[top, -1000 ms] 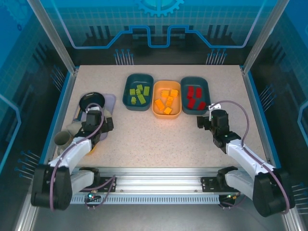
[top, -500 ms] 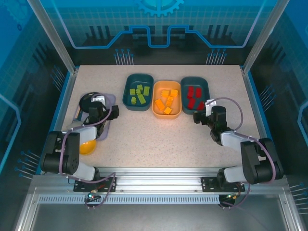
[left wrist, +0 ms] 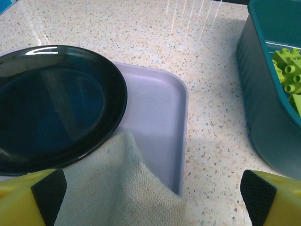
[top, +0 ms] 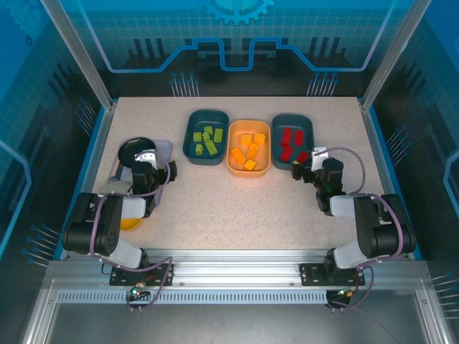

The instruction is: Sort the legos into containers by color

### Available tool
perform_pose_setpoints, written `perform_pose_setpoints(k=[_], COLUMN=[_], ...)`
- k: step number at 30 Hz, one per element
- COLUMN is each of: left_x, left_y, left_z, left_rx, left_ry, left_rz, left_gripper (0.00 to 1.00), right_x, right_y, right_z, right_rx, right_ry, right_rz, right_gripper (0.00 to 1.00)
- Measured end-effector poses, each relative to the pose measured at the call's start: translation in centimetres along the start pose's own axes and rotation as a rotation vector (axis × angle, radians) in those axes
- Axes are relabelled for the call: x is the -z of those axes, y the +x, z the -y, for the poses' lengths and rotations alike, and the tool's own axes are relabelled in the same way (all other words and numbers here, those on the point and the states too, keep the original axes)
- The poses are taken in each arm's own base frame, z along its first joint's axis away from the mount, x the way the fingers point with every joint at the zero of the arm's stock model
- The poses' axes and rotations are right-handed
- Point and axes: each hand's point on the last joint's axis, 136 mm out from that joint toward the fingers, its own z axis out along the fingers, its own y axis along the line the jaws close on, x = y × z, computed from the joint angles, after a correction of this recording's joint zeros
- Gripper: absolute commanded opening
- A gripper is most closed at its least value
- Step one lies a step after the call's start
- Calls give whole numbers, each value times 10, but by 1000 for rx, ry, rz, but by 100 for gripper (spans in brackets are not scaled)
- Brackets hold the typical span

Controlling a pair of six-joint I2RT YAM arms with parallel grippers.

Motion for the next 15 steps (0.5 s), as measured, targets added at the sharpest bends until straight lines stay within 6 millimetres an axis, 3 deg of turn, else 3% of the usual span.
perform_pose_setpoints(k=[15], left_x=[0], left_y=[-3], left_z=[1], left_rx=[-4], left_ry=[-3], left_rz=[12], left_gripper=[99], right_x=[-1], right_y=[-3], right_z=[1], right_rx=[4], right_ry=[5], right_rz=[6], right_gripper=[100])
